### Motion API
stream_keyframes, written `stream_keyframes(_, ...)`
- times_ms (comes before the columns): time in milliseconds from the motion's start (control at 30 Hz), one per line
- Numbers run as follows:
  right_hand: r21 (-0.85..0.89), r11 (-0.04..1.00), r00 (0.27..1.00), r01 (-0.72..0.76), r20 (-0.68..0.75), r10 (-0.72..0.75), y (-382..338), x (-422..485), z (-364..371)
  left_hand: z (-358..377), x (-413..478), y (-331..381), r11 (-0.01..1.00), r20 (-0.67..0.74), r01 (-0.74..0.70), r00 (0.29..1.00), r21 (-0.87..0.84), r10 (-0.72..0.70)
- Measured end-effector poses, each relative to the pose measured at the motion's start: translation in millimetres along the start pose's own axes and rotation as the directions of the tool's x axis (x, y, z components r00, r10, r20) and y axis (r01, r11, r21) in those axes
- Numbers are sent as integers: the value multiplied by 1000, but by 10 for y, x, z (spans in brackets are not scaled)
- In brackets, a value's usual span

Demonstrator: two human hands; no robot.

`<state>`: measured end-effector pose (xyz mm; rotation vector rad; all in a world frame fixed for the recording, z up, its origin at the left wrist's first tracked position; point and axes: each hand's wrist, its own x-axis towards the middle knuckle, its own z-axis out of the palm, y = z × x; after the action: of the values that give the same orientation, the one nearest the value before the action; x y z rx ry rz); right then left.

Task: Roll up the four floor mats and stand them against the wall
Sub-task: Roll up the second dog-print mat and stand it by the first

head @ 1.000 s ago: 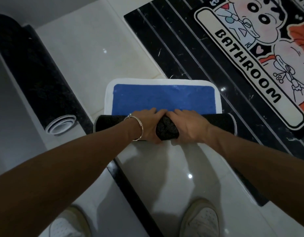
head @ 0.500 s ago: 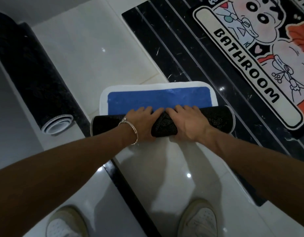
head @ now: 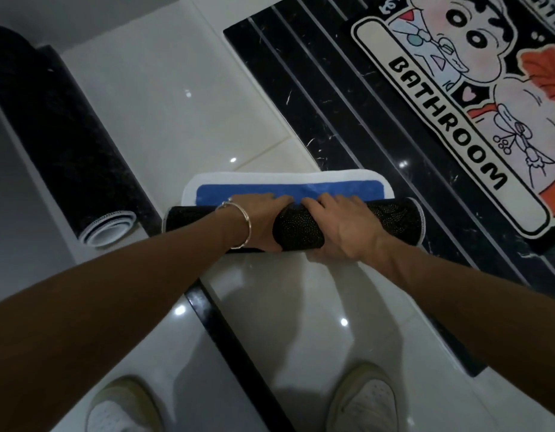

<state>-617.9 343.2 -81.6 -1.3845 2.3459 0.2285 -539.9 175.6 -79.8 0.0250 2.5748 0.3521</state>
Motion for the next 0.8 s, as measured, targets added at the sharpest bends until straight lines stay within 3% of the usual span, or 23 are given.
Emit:
stream_keyframes(67, 146, 989, 995, -9, 99, -6, 72, 129, -144, 106, -57, -28, 990, -148, 25, 989, 142, -4)
stream_keyframes(167, 248, 969, 977, -22, 211, -32, 103, 226, -236, 192, -99, -14, 965, -215, 92, 976, 245, -38)
stream_keyframes(233, 169, 985, 994, -21, 109, 3, 47, 135, -138, 160, -73, 27, 976, -175, 89, 983, 201, -54)
stream_keyframes(333, -74, 996, 989, -43, -142, 32, 6, -38, 87, -41, 26, -18, 998, -7, 58, 998, 24, -58)
stream_keyframes(400, -149, 985, 979, -91, -197, 60, 23, -62, 142, -94, 61, -58, 997, 71, 59, 996, -57, -55)
stream_keyframes(500, -152, 985, 993, -79, -93, 65, 18, -10, 64, 39, -1, -53, 998, -36, 50, 998, -38, -51)
stream_keyframes(600, 23, 999, 996, -38, 81, 36, 95, 166, -202, 203, -93, -57, 984, -253, 73, 967, 160, -30)
stream_keyframes(667, 94, 995, 980, -39, 200, 19, 133, 279, -340, 206, -123, -64, 970, -296, 139, 952, 199, -76)
stream_keyframes(733, 92, 995, 979, -46, 202, 27, 120, 266, -325, 186, -98, -45, 972, -258, 145, 962, 183, -95)
stream_keyframes(800, 44, 998, 998, -34, 63, 31, 97, 156, -205, 93, -48, -52, 985, -187, 105, 979, 134, -79)
